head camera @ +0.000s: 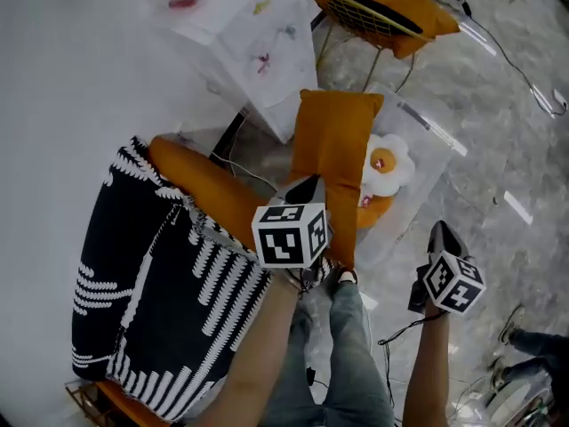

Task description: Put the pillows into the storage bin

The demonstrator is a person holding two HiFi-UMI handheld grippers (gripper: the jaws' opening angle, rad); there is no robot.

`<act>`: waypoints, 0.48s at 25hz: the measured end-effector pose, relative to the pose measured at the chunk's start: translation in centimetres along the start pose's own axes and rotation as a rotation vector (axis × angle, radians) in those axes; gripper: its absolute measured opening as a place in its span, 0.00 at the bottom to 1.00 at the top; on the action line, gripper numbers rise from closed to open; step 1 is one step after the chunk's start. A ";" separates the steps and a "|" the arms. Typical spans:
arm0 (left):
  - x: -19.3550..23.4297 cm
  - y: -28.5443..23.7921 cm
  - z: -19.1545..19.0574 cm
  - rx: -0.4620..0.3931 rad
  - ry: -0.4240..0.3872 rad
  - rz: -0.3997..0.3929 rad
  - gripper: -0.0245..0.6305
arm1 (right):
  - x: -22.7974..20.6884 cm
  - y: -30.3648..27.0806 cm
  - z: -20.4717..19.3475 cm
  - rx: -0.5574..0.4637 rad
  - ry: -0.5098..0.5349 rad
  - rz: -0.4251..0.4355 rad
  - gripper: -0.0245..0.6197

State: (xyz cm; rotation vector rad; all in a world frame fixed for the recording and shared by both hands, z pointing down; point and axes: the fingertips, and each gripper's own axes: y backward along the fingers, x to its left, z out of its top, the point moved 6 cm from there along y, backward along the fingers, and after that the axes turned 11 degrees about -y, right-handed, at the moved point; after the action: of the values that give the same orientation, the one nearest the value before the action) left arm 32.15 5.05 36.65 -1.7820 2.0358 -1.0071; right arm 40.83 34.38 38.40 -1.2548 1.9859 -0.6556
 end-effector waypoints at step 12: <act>-4.4 -17.3 -8.5 0.151 -0.021 -0.022 0.06 | -10.6 -7.5 -3.1 0.080 -0.079 -0.087 0.04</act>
State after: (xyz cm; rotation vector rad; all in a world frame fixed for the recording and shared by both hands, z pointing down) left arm 41.30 11.82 52.80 -1.7337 1.8776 -1.1127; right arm 45.76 41.16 48.74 -1.3043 1.8313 -0.7102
